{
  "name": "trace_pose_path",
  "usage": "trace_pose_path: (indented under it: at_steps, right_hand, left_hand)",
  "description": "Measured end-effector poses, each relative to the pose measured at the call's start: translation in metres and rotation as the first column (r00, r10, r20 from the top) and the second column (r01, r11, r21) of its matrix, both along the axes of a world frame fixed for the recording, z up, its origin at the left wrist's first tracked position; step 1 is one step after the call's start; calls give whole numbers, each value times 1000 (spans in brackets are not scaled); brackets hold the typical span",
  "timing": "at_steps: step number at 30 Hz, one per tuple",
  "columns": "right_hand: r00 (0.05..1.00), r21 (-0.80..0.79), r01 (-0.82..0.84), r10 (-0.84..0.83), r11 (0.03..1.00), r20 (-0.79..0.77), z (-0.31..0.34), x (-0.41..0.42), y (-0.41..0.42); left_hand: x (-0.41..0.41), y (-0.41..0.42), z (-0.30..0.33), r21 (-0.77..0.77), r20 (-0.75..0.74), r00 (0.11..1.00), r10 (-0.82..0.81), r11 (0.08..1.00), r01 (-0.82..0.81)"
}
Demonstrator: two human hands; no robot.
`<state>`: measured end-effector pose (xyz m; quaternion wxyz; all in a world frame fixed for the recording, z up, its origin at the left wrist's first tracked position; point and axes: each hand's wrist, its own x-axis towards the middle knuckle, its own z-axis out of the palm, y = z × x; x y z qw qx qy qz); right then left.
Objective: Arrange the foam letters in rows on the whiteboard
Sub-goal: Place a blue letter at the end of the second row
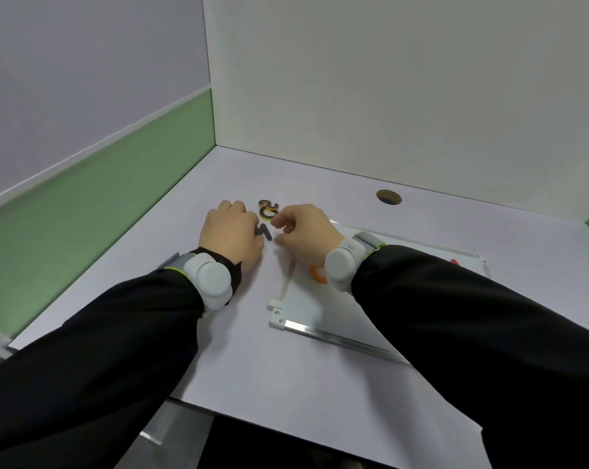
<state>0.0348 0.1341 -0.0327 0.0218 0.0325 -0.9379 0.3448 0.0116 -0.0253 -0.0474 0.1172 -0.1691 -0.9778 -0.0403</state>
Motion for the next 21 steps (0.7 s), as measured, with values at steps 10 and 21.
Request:
trace_pose_path:
  at_steps: [10, 21]
  right_hand:
    - [1000, 63, -13, 13, 998, -4, -11, -14, -15]
    - [992, -99, 104, -111, 990, -67, -12, -23, -11]
  left_hand:
    - [-18, 0, -3, -78, 131, 991, -4, 997, 14]
    - [-22, -2, 9, 28, 149, 987, -60, 998, 56]
